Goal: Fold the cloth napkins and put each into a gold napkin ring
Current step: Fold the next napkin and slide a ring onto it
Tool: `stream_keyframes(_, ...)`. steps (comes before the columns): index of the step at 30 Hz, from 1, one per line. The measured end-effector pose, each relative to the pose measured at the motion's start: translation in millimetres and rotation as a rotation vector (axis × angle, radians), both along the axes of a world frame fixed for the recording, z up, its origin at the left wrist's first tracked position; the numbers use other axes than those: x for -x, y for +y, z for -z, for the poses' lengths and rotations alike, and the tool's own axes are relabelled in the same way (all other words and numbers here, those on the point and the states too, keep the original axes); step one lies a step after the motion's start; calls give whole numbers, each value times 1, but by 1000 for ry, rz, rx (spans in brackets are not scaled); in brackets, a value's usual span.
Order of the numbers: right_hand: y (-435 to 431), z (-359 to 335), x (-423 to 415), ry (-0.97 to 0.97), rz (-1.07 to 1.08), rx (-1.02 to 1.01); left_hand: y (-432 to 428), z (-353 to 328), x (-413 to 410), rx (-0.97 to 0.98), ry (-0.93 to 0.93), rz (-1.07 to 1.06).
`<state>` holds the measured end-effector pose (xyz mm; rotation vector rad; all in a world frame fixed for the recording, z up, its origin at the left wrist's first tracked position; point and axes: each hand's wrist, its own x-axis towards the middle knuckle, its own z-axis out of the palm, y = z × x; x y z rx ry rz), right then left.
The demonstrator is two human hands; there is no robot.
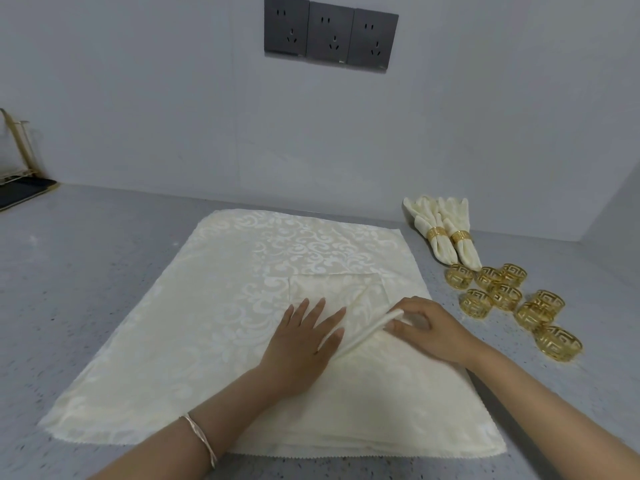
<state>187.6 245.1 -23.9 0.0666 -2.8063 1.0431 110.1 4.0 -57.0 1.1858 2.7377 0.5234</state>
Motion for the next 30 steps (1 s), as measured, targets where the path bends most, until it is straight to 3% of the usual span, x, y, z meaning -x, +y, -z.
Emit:
stream_keyframes(3, -5, -1, 7, -42, 73, 142, 0, -3, 1, 20, -58, 15)
stream_keyframes(13, -10, 8, 24, -36, 165, 170, 0, -1, 5, 29, -40, 32)
stream_keyframes(26, -12, -2, 39, -148, 192, -57, 23, -22, 75, -1, -21, -128)
stream_keyframes(30, -15, -8, 39, -162, 256, -136, 25, -40, 73, 48, 157, -228)
